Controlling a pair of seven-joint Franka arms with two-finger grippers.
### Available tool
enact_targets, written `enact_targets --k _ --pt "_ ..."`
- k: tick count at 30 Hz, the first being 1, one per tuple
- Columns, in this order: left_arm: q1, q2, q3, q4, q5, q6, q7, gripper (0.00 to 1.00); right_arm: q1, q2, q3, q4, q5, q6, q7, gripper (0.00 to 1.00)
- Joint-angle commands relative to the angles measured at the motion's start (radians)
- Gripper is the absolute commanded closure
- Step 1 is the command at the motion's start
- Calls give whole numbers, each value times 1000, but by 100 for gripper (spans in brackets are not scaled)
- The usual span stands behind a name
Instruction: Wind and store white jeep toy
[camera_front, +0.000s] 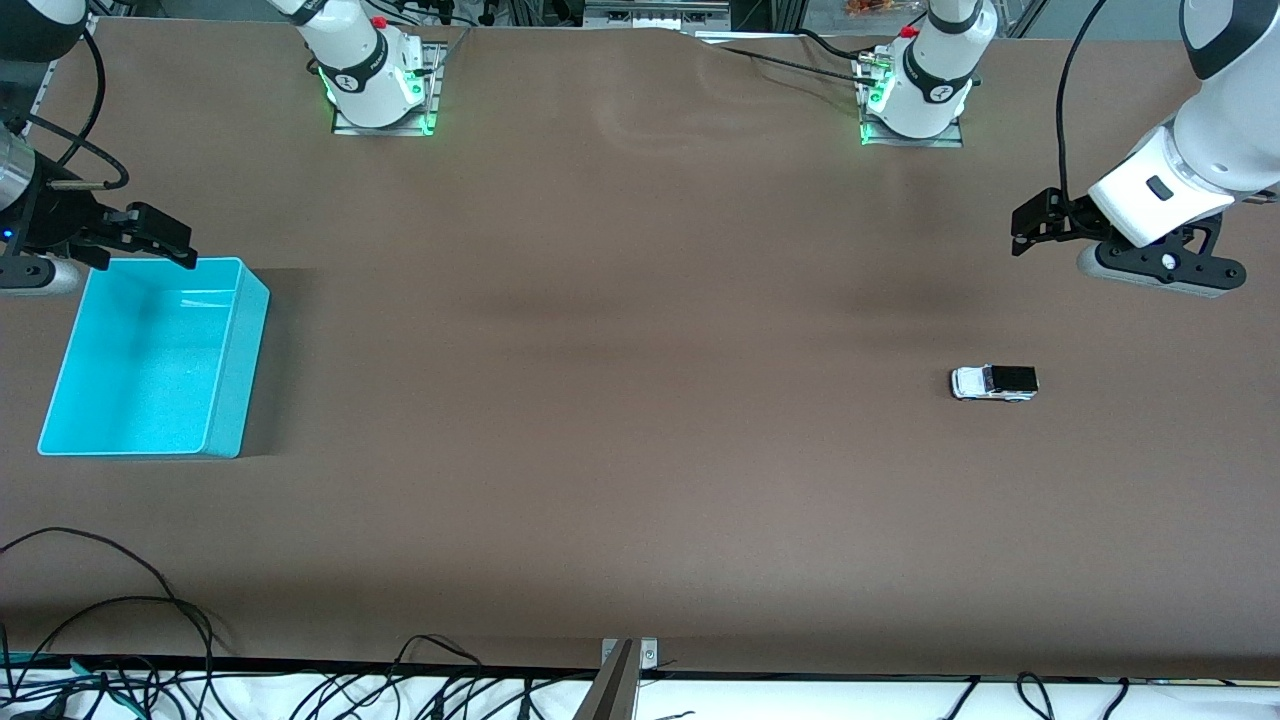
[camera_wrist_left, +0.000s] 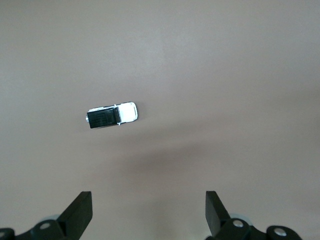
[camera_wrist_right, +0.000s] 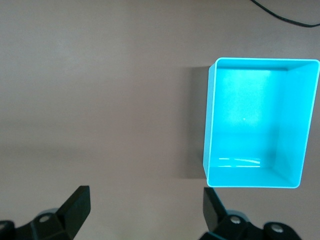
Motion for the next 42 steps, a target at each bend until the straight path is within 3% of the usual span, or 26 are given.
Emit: enact_targets --k 1,35,42 --pt "2 -2 4 13 -17 -18 19 0 -7 -16 2 -18 19 5 -15 0" --pt "-2 1 4 16 -5 -16 37 0 -7 -16 2 -18 19 5 -15 0" --pt "-1 23 4 36 -2 -14 195 0 -7 -16 2 -18 19 5 -15 0"
